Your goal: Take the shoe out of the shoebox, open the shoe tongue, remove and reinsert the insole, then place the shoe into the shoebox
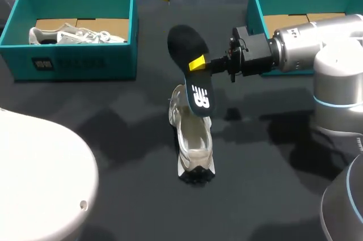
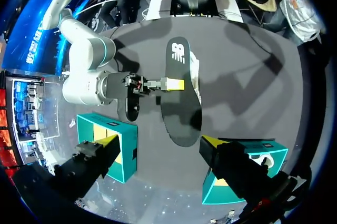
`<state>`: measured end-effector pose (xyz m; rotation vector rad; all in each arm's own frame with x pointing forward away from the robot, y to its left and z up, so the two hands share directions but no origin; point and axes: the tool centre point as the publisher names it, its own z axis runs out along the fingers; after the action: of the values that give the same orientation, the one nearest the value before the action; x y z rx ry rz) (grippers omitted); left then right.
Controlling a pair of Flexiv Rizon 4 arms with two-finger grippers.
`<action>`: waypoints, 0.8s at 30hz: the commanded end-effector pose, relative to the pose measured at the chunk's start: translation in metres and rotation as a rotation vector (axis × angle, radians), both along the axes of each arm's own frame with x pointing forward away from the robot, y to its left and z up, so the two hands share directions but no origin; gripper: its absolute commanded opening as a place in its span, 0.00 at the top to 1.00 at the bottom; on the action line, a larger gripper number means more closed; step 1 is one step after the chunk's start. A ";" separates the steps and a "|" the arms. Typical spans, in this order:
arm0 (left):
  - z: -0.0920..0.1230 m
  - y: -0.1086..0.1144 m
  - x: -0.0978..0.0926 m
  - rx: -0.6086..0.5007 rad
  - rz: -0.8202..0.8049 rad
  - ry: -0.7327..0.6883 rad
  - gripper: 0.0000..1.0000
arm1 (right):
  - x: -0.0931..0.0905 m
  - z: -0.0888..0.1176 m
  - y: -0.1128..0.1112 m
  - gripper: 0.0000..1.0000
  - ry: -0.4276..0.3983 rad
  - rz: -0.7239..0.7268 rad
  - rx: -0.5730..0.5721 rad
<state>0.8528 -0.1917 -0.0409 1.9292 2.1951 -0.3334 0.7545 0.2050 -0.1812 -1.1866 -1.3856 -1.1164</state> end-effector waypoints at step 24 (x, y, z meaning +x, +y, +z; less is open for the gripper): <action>-0.010 -0.024 0.005 0.261 -0.051 0.033 0.00 | -0.001 -0.001 0.001 1.00 0.000 -0.002 -0.001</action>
<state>0.8576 -0.2149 -0.0524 2.1228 2.3090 -0.1003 0.7545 0.2048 -0.1812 -1.1870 -1.3857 -1.1162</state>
